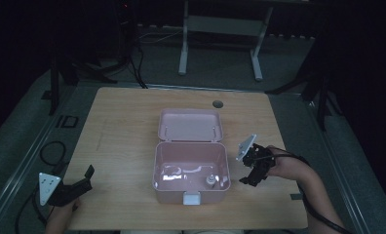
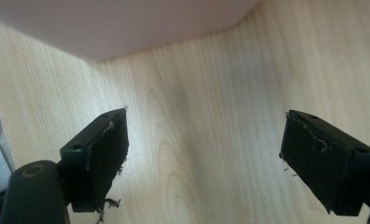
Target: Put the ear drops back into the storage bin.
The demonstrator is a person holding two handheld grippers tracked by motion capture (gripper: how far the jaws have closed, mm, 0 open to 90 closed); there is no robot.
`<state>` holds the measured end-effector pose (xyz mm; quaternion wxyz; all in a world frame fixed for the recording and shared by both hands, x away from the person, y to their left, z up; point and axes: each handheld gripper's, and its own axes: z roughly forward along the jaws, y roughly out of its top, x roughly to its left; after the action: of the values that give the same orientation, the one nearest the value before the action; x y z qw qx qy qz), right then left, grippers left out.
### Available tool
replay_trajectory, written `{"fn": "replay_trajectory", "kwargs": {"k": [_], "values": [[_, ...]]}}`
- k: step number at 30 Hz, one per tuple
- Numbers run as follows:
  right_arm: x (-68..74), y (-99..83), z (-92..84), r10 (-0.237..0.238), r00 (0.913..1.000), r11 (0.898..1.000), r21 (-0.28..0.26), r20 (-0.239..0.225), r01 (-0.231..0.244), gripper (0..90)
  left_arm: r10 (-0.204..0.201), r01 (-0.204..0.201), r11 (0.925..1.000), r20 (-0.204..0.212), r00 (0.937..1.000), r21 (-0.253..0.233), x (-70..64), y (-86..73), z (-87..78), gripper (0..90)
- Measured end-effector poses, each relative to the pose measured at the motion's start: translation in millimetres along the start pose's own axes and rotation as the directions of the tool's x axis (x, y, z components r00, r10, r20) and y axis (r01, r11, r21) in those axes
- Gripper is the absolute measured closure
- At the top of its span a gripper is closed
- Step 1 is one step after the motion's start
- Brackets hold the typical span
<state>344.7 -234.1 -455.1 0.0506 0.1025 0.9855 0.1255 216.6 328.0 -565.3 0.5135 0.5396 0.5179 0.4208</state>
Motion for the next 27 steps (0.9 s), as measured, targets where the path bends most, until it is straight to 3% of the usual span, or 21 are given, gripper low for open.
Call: {"fn": "replay_trajectory", "kwargs": {"k": [7,14,21,27], "values": [[-1.0,-26.9,15.6,0.064,0.9977,0.998,-0.011,0.025,-0.063,14.8,0.001,-0.001,1.0000,-0.001,1.0000,0.000,-0.1,0.0,0.1,0.4],[-0.8,-48.4,23.4,0.138,0.9880,0.988,-0.075,0.069,-0.133,14.7,0.002,-0.002,1.0000,-0.002,1.0000,-0.001,-0.3,0.0,-0.1,0.4],[2.0,-64.1,30.7,0.210,0.9723,0.971,-0.138,0.102,-0.196,14.7,0.003,-0.003,1.0000,-0.003,1.0000,0.000,-0.3,0.0,-0.1,0.4],[5.2,-78.9,37.1,0.296,0.9445,0.938,-0.229,0.142,-0.260,14.0,0.002,-0.002,1.0000,-0.004,1.0000,0.000,-0.4,0.0,0.0,0.4]]}}
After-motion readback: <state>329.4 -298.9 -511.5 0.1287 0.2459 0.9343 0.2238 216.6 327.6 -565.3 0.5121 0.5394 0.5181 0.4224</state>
